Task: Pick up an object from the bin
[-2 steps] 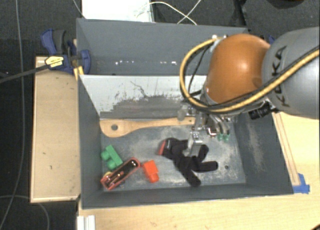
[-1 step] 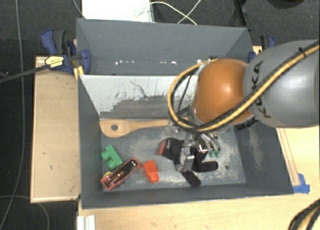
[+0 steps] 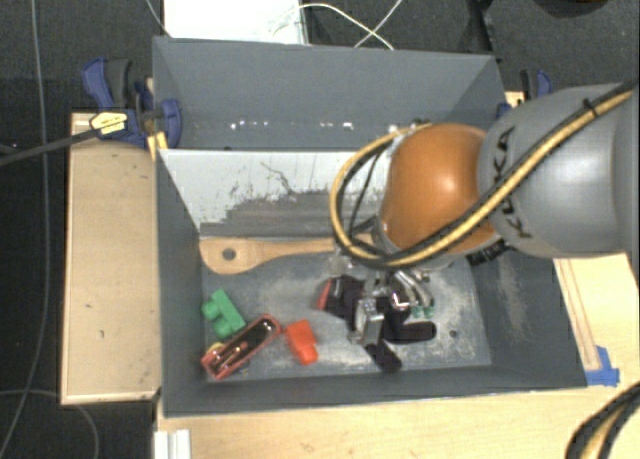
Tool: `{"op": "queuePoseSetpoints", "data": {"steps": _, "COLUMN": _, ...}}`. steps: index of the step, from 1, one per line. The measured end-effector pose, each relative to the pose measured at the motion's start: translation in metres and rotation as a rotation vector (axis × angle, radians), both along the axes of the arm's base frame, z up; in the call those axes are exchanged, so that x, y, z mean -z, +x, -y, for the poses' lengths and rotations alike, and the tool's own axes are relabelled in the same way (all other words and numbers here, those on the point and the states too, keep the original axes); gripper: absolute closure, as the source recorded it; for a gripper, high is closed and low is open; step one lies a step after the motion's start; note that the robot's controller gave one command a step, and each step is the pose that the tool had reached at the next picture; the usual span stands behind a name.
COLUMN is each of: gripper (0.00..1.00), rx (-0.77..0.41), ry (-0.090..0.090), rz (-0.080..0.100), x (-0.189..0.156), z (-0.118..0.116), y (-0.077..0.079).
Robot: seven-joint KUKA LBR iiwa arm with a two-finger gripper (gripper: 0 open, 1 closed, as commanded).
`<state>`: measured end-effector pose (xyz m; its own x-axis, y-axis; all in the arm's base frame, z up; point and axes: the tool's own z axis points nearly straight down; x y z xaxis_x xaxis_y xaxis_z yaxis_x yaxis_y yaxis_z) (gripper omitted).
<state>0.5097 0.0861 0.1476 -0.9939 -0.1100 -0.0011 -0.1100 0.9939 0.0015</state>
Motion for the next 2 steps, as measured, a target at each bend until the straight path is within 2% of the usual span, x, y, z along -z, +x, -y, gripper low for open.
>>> {"op": "queuePoseSetpoints", "data": {"steps": 1, "gripper": 0.00, "rx": -0.106, "ry": 0.000, "rz": -0.001, "x": 0.008, "z": -0.012, "y": -0.012}}
{"op": "queuePoseSetpoints", "data": {"steps": 2, "gripper": 0.00, "rx": -0.025, "ry": 0.000, "rz": -0.001, "x": -0.089, "z": 0.008, "y": -0.018}}
